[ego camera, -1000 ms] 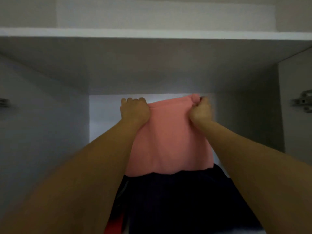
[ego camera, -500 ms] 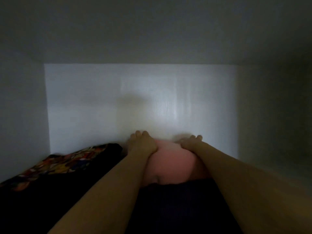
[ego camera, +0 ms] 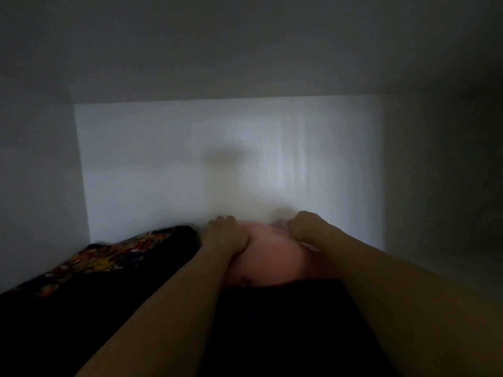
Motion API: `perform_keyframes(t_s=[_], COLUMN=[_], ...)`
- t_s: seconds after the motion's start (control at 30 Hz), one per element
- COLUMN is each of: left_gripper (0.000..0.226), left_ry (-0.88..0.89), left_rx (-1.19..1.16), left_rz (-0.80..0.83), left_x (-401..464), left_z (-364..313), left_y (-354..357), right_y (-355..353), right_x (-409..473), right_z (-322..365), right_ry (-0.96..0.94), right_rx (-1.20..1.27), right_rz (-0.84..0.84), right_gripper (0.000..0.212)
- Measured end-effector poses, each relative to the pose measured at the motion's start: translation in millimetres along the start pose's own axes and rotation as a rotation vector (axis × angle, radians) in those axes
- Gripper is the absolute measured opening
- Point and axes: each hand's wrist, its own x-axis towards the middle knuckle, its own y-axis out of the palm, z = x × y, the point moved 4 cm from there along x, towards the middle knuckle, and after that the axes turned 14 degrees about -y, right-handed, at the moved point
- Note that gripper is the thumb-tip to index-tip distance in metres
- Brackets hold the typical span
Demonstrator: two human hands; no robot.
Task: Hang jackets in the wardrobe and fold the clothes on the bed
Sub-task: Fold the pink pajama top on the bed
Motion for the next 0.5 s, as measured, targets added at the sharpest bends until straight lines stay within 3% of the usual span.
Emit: perform_keyframes(t_s=[0.27, 0.5], left_gripper=[0.047, 0.048], left_ry=[0.027, -0.089], left_rx=[0.139, 0.159], left_rz=[-0.223, -0.361], left_x=[-131, -283], left_z=[36, 144], left_y=[-98, -154], right_y=[-54, -56], right_x=[-105, -233], right_z=[51, 130], right_ry=[-0.174, -0.446], right_rx=[0.076, 0.134], right_rz=[-0.176, -0.205], right_gripper=[0.051, 0.05])
